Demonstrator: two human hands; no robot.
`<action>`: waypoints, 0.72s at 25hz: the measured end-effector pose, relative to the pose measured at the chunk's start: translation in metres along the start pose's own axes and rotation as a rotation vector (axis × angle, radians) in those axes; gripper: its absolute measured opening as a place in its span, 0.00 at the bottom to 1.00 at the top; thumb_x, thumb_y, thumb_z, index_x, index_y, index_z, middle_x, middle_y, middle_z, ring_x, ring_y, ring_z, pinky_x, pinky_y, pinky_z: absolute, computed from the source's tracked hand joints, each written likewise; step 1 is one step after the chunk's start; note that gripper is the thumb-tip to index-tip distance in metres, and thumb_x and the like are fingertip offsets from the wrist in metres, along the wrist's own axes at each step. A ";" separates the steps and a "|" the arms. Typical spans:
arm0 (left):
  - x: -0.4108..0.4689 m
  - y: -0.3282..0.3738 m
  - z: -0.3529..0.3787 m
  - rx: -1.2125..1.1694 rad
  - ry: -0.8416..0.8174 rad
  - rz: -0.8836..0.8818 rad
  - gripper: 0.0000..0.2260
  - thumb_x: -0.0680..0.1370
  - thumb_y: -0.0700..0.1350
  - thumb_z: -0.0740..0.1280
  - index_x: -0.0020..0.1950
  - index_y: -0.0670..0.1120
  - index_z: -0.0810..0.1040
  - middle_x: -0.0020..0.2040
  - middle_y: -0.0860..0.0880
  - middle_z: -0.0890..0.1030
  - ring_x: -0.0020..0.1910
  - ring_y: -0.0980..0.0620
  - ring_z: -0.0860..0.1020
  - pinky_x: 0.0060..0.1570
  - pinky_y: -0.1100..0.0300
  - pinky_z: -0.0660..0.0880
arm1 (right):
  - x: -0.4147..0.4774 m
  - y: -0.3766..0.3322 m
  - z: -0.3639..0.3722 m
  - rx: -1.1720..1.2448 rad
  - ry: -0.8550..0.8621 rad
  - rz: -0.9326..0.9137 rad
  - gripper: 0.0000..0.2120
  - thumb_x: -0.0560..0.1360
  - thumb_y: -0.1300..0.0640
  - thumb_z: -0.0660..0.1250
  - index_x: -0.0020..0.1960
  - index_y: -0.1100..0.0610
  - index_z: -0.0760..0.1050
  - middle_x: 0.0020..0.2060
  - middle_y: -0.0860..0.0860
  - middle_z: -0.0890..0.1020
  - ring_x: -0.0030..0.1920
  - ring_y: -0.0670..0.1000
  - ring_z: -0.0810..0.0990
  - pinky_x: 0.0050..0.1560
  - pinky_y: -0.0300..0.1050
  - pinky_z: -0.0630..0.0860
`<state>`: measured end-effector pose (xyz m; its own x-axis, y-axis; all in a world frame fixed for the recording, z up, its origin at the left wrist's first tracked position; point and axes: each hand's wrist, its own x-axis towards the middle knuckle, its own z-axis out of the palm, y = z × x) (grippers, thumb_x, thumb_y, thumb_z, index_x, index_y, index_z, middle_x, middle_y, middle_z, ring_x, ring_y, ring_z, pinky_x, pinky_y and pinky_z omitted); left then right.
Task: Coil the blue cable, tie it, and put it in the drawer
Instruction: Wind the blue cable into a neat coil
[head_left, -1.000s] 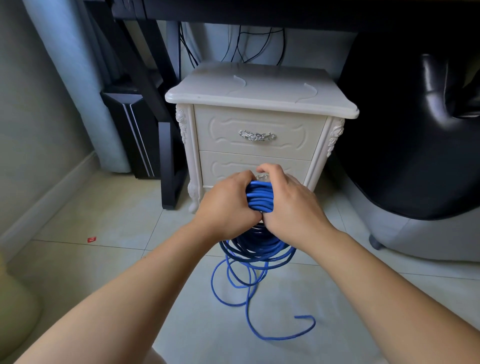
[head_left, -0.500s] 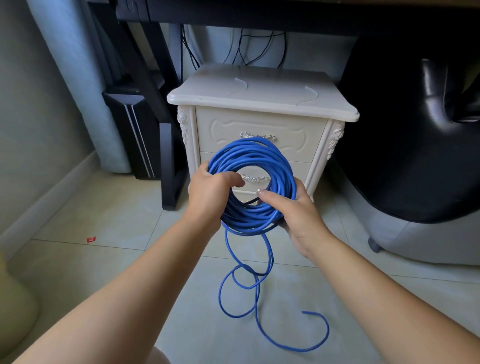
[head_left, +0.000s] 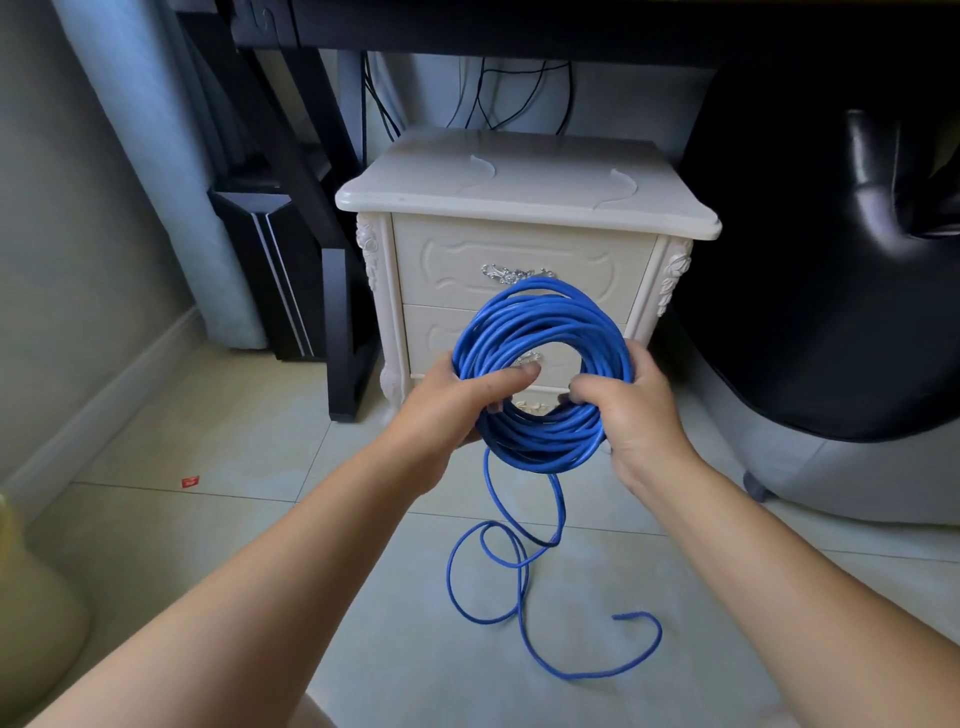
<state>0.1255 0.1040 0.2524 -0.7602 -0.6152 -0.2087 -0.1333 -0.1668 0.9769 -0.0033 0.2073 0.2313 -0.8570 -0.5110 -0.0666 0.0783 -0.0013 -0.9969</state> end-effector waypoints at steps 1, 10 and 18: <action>0.000 0.001 -0.002 0.025 -0.027 0.002 0.14 0.73 0.47 0.75 0.55 0.46 0.75 0.39 0.49 0.76 0.42 0.51 0.76 0.54 0.51 0.78 | 0.000 -0.004 -0.002 -0.033 -0.001 -0.030 0.18 0.63 0.71 0.67 0.45 0.51 0.76 0.34 0.49 0.78 0.40 0.60 0.81 0.48 0.60 0.80; 0.007 -0.009 -0.005 0.893 -0.043 0.510 0.41 0.67 0.46 0.77 0.76 0.55 0.62 0.67 0.52 0.70 0.64 0.55 0.70 0.65 0.63 0.66 | -0.016 -0.008 -0.002 -0.885 -0.196 -0.480 0.21 0.63 0.61 0.68 0.54 0.47 0.75 0.45 0.45 0.81 0.46 0.53 0.78 0.48 0.50 0.76; 0.012 -0.010 0.005 0.814 0.137 0.388 0.13 0.64 0.40 0.72 0.43 0.46 0.70 0.35 0.52 0.76 0.34 0.49 0.74 0.33 0.55 0.70 | -0.013 -0.011 -0.004 -0.840 -0.282 -0.502 0.22 0.66 0.62 0.70 0.58 0.47 0.75 0.48 0.40 0.77 0.48 0.45 0.76 0.48 0.41 0.73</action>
<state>0.1147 0.1021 0.2409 -0.7699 -0.6097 0.1887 -0.3309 0.6341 0.6988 0.0051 0.2174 0.2427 -0.5328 -0.8017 0.2711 -0.7330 0.2770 -0.6213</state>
